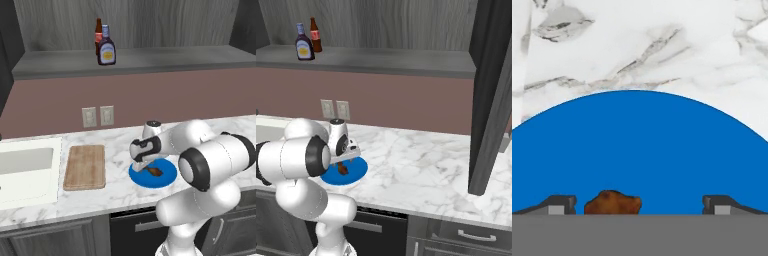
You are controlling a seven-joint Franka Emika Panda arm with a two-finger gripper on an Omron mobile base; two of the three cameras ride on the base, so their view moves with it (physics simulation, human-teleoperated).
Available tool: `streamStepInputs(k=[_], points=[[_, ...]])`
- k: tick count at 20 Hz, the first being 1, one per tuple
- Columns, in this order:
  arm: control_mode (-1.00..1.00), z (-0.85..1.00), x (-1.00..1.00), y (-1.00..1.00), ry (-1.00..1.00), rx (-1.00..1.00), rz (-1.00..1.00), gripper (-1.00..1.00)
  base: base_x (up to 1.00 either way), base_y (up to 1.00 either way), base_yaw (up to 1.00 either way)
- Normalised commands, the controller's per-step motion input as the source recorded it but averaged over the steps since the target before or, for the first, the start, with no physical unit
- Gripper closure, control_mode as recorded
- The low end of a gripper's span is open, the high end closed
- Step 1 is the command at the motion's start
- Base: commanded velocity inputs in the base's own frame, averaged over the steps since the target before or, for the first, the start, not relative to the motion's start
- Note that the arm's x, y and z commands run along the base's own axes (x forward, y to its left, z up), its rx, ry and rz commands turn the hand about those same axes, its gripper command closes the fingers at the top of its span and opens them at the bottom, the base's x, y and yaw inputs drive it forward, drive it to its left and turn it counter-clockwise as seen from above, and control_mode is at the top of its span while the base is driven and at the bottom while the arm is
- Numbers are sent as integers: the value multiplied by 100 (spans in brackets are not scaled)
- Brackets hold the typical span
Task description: Pick the chicken drumstick from the plate and place it on the cutting board. Then pick the condiment bottle from the cabinet and place it next to the cutting board.
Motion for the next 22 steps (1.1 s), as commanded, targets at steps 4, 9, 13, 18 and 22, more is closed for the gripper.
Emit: streamStepInputs(k=[4,9,13,18,22], points=[[-100,-17,0,3,1,0,0,100,0,0,0],[-100,-1,0,0,0,0,0,100,0,0,0],[-100,0,0,0,0,0,0,100,0,0,0],[-100,0,-1,0,0,0,0,100,0,0,0],[-100,0,0,0,1,0,0,100,0,0,0]])
